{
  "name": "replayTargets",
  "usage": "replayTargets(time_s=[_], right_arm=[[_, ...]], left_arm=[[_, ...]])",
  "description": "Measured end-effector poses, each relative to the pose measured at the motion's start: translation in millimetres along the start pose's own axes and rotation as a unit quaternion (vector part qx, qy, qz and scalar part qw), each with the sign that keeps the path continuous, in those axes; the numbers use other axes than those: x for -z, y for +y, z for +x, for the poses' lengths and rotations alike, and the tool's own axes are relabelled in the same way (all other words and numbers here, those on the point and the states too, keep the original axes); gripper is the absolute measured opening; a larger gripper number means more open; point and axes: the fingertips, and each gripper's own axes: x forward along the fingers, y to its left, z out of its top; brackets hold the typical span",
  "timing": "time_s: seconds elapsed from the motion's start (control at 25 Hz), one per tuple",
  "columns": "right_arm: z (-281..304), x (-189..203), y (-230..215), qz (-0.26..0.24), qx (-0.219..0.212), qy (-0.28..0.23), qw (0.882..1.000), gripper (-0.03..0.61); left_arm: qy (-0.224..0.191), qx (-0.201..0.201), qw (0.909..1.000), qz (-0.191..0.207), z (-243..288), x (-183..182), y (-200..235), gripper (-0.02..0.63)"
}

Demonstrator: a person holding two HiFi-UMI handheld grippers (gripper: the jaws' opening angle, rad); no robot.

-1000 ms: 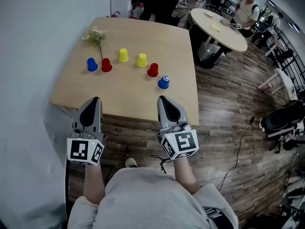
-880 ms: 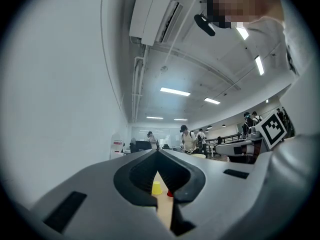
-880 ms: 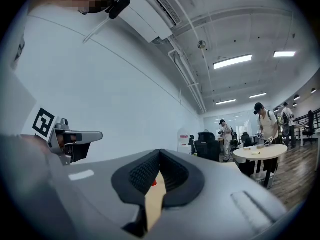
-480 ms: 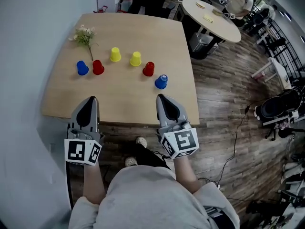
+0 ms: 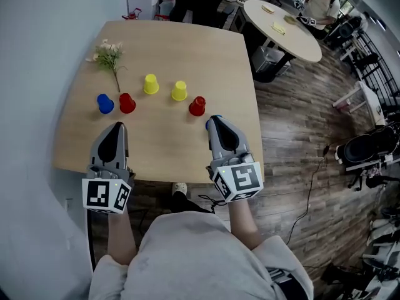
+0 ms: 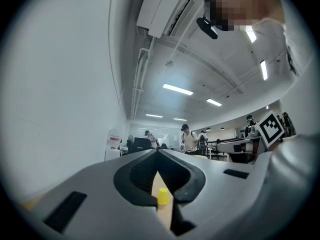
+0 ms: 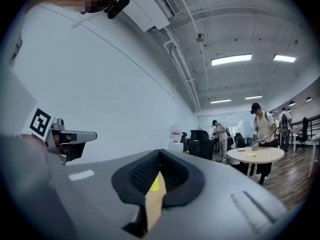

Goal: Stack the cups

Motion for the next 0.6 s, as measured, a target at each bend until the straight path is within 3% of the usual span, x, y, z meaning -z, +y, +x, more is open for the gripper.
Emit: replayTargets(time_s=[0.32,0.6], right_arm=[[56,20,-52,0.010,0.013,0.042,0.999,0.012],[77,92,-97,0.030,0.028,0.143,0.989,0.012]], left_arm=[[0.005,-0.002,1.0000,0.007,60,2,14,0.008],[0.018,0.000,0.9998,0.001,101,21,16,0.008]])
